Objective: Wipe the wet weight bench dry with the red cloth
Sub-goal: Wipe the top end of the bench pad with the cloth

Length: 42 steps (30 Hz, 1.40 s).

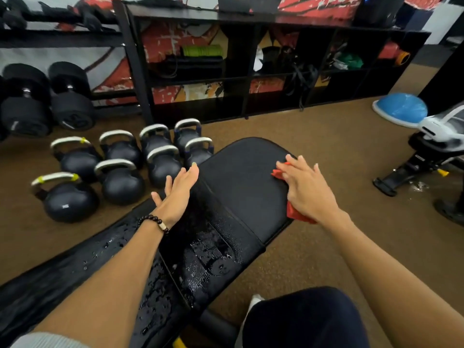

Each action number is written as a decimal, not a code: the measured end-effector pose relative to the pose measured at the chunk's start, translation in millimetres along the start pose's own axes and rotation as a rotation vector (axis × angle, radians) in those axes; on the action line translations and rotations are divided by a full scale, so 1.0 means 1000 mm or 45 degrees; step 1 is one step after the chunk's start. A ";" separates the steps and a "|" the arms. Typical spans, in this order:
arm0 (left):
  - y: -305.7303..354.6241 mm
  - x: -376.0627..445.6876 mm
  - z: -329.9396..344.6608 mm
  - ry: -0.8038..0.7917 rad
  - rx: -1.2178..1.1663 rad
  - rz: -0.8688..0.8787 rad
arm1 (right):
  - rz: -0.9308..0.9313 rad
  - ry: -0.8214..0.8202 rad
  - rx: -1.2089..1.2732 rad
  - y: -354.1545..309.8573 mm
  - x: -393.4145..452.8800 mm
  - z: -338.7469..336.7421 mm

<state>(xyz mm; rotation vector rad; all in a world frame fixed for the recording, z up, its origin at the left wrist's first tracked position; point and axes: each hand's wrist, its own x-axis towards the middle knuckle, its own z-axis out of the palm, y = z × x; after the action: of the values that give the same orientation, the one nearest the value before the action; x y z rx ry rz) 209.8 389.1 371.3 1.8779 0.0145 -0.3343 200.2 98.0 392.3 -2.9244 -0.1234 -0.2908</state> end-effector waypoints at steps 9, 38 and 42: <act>-0.004 0.004 0.000 0.052 0.087 0.002 | -0.269 -0.042 -0.110 -0.097 0.035 0.037; 0.002 -0.003 0.002 0.030 0.000 0.020 | 1.179 0.874 1.300 -0.026 -0.025 0.029; 0.004 -0.004 0.002 0.026 -0.008 0.011 | 0.862 0.746 1.097 -0.108 -0.092 0.056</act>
<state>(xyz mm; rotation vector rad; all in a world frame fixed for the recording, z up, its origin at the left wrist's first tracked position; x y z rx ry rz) 206.3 386.0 375.2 1.8748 0.0206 -0.3089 109.2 209.4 340.4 -1.7962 0.6402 -0.7252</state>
